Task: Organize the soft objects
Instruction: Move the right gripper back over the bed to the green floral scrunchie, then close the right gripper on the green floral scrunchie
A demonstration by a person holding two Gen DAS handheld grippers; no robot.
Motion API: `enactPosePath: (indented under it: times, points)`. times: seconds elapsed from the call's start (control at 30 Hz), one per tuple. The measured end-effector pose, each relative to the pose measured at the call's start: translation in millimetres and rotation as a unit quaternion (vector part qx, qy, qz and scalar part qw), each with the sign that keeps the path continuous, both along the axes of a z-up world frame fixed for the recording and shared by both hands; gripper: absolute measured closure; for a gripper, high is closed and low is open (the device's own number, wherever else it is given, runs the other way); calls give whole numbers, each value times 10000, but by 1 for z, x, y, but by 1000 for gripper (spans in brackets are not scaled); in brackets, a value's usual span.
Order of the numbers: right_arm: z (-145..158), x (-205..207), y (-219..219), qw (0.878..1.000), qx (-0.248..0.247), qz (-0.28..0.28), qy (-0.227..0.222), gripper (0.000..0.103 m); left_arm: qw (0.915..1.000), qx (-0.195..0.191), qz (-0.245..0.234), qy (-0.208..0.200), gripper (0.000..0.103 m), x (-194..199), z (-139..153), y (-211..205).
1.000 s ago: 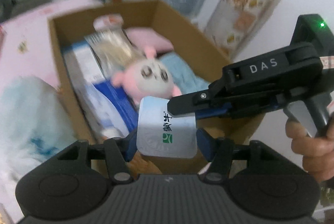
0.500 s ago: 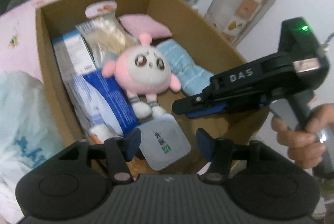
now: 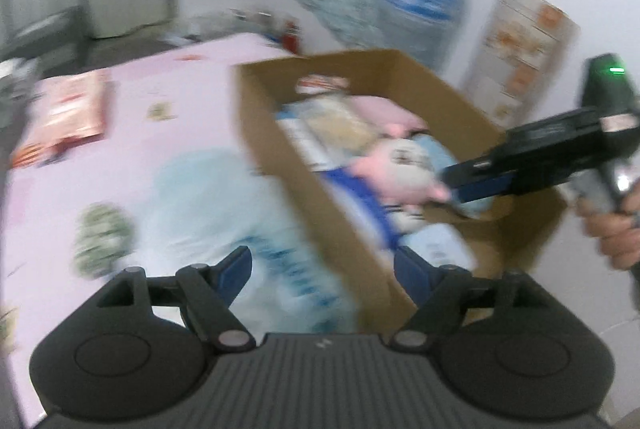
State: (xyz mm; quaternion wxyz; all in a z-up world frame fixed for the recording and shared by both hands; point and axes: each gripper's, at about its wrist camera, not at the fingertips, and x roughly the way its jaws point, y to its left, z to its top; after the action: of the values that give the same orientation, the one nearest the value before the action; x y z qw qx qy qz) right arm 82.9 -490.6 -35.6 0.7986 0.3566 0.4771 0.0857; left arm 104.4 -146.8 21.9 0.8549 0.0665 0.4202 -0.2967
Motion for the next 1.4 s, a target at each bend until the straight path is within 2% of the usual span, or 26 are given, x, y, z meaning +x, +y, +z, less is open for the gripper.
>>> enactPosePath:
  times: [0.1, 0.23, 0.27, 0.33, 0.4, 0.47, 0.57, 0.67, 0.83, 1.0, 1.2, 1.4]
  points:
    - [24, 7, 24, 9986, -196, 343, -352, 53, 9983, 15, 525, -265, 23, -3, 1, 46]
    - [50, 23, 66, 9927, -328, 926, -701, 48, 9911, 201, 1237, -440, 23, -14, -10, 100]
    - [55, 27, 75, 9910, -345, 1055, -754, 46, 9884, 258, 1423, -461, 23, -18, -15, 112]
    - [66, 38, 96, 9872, -371, 1280, -881, 35, 9813, 411, 1784, -589, 22, -25, -24, 128]
    - [73, 51, 120, 9828, -427, 1490, -1000, 27, 9715, 735, 2127, -743, 21, -30, -37, 138]
    - [78, 63, 142, 9791, -488, 1690, -1016, 26, 9698, 847, 2197, -631, 20, -32, -50, 146]
    - [79, 84, 185, 9714, -536, 2116, -931, 23, 9707, 777, 2250, -334, 20, -29, -69, 152]
    - [78, 106, 227, 9620, -734, 2477, -881, 21, 9677, 960, 2302, -353, 20, -25, -82, 155]
    - [58, 148, 285, 9478, -1065, 2919, -718, 19, 9646, 1268, 2236, -590, 19, -22, -101, 157]
    - [20, 200, 333, 9371, -1523, 3127, -295, 19, 9698, 1102, 2146, -348, 19, -12, -117, 164]
    - [-29, 239, 372, 9227, -2010, 3285, 166, 19, 9717, 1162, 2039, -280, 19, -4, -130, 166]
    - [-57, 255, 394, 9044, -2518, 3432, 286, 17, 9727, 1190, 1959, -365, 19, 1, -135, 167]
